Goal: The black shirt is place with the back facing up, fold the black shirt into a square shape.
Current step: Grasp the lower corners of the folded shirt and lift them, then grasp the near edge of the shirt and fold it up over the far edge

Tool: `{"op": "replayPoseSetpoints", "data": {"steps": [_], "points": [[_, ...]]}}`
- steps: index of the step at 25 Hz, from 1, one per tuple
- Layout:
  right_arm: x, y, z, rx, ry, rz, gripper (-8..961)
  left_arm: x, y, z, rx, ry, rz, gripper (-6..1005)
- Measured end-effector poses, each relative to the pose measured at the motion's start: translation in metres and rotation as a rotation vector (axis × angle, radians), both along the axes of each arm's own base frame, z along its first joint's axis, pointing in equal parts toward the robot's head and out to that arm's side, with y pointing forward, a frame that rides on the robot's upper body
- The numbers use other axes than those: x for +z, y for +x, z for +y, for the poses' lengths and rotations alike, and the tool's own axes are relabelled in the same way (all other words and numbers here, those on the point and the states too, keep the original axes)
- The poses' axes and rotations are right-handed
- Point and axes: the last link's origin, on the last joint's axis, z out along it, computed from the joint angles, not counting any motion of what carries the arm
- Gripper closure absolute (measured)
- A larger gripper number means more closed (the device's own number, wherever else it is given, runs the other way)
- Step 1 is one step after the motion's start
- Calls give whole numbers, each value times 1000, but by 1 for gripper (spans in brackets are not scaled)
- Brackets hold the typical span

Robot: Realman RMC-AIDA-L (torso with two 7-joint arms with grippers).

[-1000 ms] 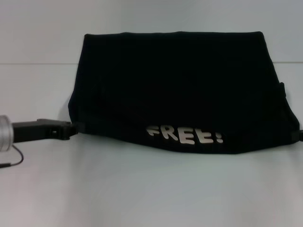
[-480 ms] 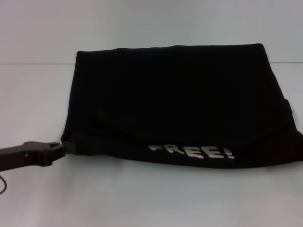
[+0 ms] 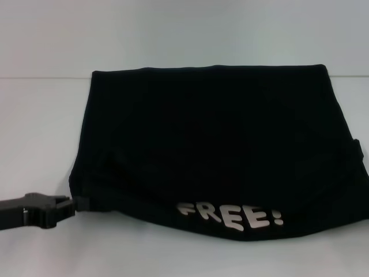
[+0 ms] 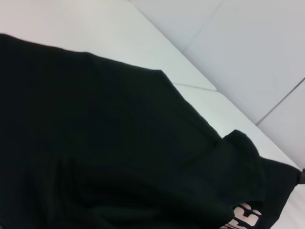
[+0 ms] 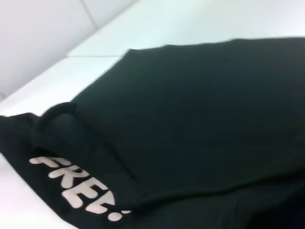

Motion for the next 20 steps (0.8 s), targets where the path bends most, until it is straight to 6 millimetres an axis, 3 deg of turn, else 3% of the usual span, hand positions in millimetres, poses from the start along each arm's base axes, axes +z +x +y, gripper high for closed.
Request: {"op": "replayPoseSetpoints", "data": {"steps": [11, 20], "points": [[-2, 3, -13, 19, -10, 12, 922, -4, 1, -8, -13, -71, 2, 993], [1, -3, -3, 29, 10, 19, 922, -1, 5, 0, -26, -63, 10, 994]]}}
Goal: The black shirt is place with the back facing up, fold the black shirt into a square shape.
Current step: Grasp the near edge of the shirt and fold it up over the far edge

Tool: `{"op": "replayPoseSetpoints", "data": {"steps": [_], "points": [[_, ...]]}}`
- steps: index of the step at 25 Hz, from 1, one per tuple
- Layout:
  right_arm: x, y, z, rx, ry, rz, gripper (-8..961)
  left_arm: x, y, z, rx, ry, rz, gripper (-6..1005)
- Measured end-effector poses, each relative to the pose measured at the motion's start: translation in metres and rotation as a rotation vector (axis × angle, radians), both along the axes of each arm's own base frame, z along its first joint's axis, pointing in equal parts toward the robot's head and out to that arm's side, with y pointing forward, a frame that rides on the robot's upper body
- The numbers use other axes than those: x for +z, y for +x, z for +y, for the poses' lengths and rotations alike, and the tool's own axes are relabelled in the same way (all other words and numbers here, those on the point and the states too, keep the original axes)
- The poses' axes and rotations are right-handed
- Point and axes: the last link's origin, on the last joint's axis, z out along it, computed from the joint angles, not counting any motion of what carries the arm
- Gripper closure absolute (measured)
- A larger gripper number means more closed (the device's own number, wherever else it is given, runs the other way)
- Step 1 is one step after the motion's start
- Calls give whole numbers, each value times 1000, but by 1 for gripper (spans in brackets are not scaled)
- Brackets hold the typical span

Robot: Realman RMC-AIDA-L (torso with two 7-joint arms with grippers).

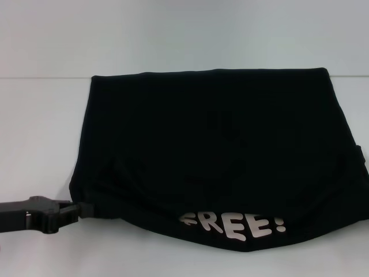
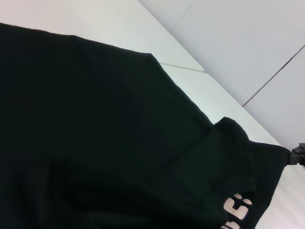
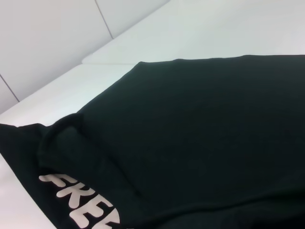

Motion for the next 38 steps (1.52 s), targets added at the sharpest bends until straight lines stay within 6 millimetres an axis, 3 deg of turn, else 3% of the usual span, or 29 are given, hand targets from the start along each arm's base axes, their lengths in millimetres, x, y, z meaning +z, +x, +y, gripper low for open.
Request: {"op": "replayPoseSetpoints", "data": {"steps": [9, 14, 25, 33, 38], "points": [[9, 2, 2, -21, 60, 19, 922, 7, 4, 10, -16, 21, 8, 994], [17, -3, 12, -8, 123, 41, 922, 13, 8, 30, -21, 72, 29, 994], [6, -13, 82, -127, 246, -13, 923, 16, 13, 106, 89, 288, 84, 993], [-4, -35, 133, -200, 284, -73, 923, 24, 22, 146, 125, 408, 163, 994], [-16, -47, 159, -245, 299, -131, 923, 22, 23, 161, 148, 455, 212, 994]]}}
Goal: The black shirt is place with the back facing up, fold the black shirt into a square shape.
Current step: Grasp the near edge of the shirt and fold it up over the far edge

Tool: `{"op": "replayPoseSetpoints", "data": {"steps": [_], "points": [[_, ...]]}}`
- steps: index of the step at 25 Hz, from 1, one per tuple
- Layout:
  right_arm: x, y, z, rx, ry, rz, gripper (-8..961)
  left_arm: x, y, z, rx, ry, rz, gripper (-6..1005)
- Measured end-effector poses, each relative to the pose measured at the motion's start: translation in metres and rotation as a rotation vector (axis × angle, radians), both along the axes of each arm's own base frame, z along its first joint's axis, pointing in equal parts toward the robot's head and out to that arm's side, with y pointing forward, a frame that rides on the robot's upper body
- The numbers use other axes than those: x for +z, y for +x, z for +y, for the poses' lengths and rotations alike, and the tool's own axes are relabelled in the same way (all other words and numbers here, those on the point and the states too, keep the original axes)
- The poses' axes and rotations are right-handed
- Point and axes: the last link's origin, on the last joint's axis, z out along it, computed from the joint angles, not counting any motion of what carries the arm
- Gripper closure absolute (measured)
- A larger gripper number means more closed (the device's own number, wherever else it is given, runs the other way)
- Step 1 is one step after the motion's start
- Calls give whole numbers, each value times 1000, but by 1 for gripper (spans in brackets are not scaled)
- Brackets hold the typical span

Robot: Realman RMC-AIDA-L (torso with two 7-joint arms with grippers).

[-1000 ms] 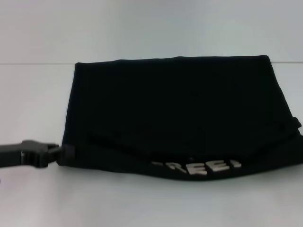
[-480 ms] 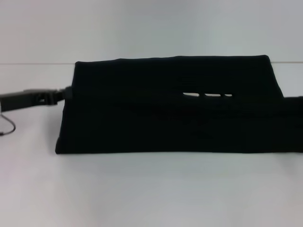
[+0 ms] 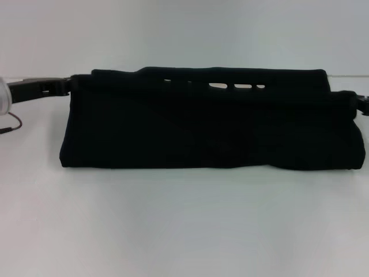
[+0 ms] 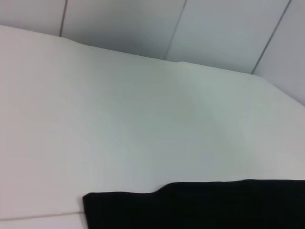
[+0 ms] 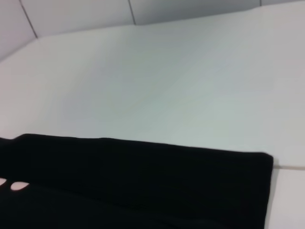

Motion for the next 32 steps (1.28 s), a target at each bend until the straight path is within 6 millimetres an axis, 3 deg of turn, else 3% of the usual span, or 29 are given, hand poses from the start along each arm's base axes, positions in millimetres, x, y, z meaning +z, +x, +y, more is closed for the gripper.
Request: {"op": "replayPoseSetpoints", "data": {"steps": [6, 17, 32], "points": [[-10, -14, 19, -16, 22, -35, 923, -13, 15, 18, -29, -5, 130, 994], [-2, -31, 47, -23, 122, -99, 923, -15, 33, 42, -45, 60, 239, 993], [-4, -38, 58, -12, 152, -149, 922, -11, 34, 49, -21, 112, 238, 993]]}}
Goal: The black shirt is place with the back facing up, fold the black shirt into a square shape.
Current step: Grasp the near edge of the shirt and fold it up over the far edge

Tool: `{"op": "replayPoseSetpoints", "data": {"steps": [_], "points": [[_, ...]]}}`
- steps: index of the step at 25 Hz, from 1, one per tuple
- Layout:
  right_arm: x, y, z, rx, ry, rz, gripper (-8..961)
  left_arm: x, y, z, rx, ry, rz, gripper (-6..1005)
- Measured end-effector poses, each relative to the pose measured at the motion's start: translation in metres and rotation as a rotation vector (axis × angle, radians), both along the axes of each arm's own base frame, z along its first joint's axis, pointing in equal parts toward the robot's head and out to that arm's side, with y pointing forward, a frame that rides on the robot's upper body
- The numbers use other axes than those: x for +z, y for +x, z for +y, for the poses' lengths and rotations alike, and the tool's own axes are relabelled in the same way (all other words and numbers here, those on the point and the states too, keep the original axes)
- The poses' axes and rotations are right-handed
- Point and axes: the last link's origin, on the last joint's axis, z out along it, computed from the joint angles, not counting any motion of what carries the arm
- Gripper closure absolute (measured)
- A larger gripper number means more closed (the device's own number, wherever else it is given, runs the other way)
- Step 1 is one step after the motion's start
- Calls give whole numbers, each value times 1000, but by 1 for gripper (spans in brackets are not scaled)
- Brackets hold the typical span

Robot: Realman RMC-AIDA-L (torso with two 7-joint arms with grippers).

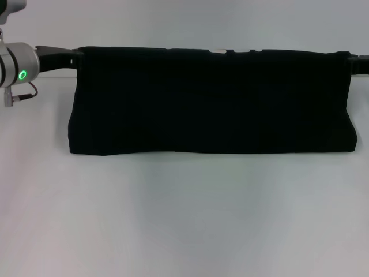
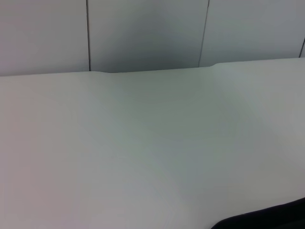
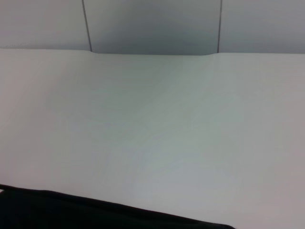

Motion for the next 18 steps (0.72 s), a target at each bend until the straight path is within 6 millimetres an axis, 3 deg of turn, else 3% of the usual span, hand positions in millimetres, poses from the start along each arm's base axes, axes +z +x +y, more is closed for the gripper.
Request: {"op": "replayPoseSetpoints", "data": {"steps": [12, 18], "points": [[8, -9, 8, 23, 12, -24, 922, 5, 6, 6, -6, 30, -1, 993], [4, -14, 10, 32, 17, -28, 923, 4, 8, 8, -4, 36, 1, 993]]}}
